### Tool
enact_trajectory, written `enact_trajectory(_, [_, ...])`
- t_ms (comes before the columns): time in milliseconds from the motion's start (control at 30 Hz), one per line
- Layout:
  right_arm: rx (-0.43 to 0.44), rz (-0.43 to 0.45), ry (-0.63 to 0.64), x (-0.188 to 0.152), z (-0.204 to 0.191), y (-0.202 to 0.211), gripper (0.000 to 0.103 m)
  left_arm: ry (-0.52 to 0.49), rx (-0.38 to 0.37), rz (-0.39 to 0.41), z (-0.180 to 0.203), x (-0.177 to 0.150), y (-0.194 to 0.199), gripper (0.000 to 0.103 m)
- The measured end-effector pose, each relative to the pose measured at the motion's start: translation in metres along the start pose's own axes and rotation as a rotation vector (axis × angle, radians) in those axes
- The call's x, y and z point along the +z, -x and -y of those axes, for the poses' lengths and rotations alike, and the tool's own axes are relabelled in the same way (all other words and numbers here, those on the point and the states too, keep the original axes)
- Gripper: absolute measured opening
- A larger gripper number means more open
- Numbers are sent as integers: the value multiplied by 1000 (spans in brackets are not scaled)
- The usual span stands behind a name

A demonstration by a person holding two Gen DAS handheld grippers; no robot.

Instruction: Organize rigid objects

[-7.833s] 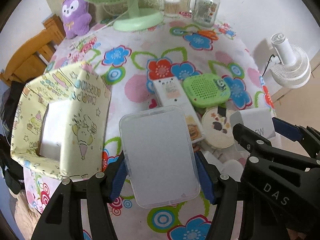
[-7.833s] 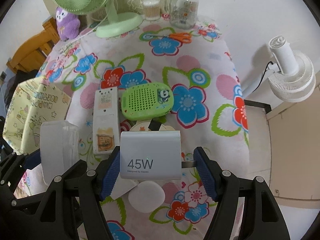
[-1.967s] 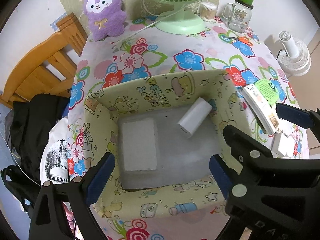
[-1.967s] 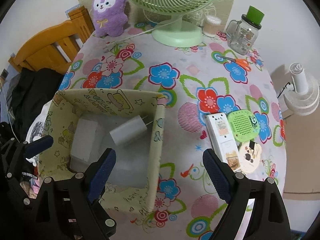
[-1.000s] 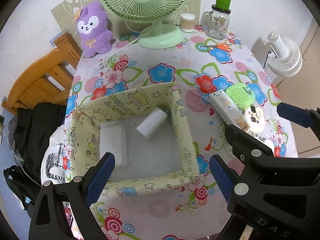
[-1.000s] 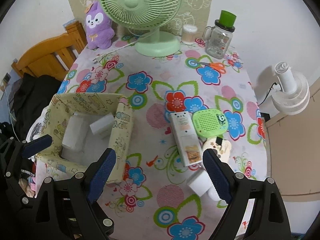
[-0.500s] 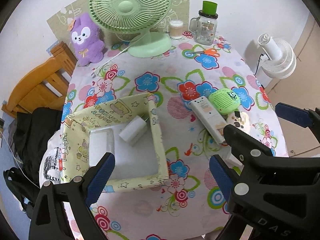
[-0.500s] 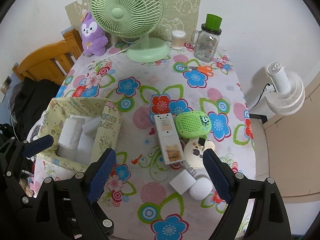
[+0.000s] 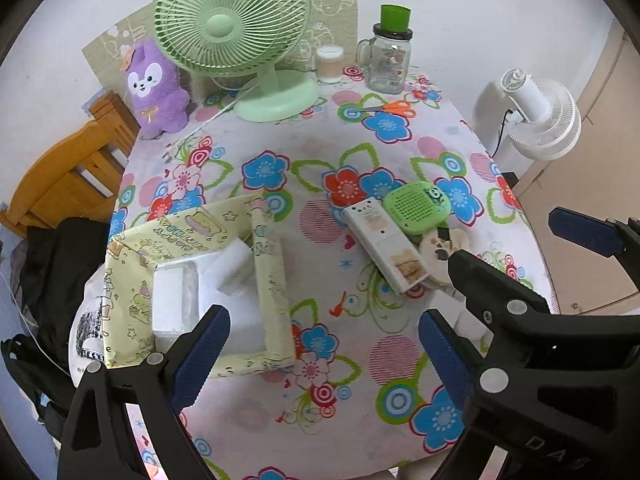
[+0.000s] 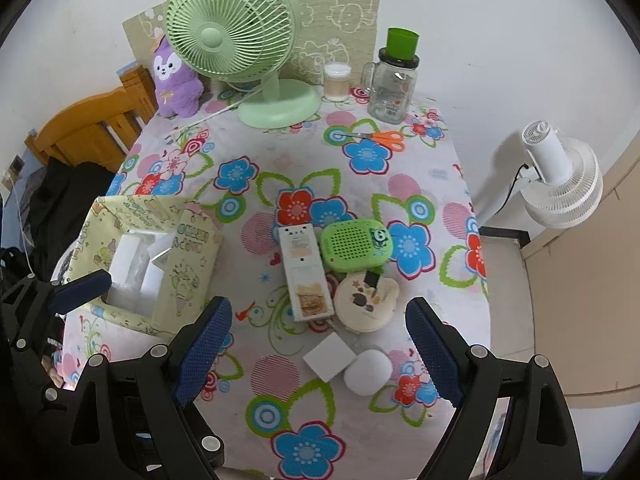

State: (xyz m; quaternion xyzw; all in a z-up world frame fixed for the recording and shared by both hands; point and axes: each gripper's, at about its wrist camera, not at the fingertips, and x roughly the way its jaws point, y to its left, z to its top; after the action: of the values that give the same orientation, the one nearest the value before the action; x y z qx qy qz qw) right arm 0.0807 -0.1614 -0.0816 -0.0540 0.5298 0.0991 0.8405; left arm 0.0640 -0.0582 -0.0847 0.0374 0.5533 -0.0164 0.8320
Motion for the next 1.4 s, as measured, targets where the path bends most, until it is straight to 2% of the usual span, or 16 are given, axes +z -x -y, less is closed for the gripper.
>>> enact_trajectory(367, [18, -13, 15, -6, 31, -4, 90, 37, -25, -10, 22, 0, -9, 97])
enact_trajectory(600, [33, -24, 21, -12, 47, -14, 90, 72, -32, -46, 33, 0, -24, 97])
enact_trajectory(1167, [58, -95, 3, -15, 83, -63, 90, 136, -27, -124, 46, 3, -77, 97])
enact_trajectory(1400, [56, -124, 23, -12, 94, -88, 90, 125, -15, -157, 56, 8, -104, 97])
